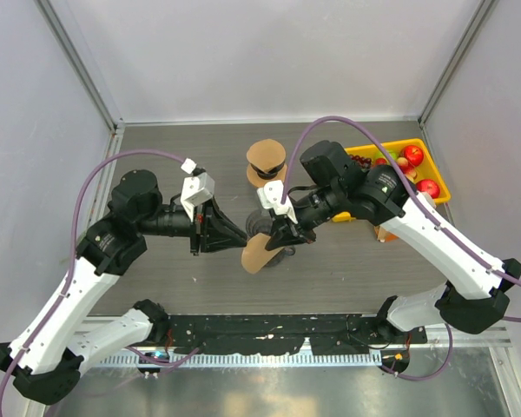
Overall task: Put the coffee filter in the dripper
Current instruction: Adjust the coffee filter.
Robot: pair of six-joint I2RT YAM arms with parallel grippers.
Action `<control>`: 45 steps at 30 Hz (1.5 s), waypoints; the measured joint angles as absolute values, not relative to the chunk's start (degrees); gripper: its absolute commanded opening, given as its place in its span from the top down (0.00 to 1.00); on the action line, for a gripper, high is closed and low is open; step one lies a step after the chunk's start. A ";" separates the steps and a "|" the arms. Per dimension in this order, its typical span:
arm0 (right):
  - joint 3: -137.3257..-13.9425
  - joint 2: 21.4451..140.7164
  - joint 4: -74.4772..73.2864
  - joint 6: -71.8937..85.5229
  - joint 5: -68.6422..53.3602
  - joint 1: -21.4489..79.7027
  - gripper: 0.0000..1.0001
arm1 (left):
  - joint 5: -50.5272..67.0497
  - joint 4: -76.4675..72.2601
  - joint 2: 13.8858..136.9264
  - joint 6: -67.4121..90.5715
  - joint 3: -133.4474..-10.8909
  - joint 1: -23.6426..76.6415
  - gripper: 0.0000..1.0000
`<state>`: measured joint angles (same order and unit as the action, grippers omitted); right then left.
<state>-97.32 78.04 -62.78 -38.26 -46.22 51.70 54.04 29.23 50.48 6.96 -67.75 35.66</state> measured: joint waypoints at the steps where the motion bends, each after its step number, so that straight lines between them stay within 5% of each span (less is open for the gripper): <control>1: -97.32 78.04 -62.76 -38.28 -46.22 51.70 0.95 | 54.06 29.26 50.50 6.96 -67.64 35.66 0.82; 12: -96.95 77.95 -60.31 -38.46 -46.15 51.70 0.95 | 57.84 26.37 49.89 8.67 -64.34 35.66 0.98; 45: -94.48 75.16 -60.38 -45.36 -45.50 52.73 0.95 | 61.14 20.38 49.23 15.59 -62.17 35.68 1.00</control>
<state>-94.48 75.16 -60.38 -45.36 -45.50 52.73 61.14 20.38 49.23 15.59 -62.17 35.68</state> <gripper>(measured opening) 0.057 0.011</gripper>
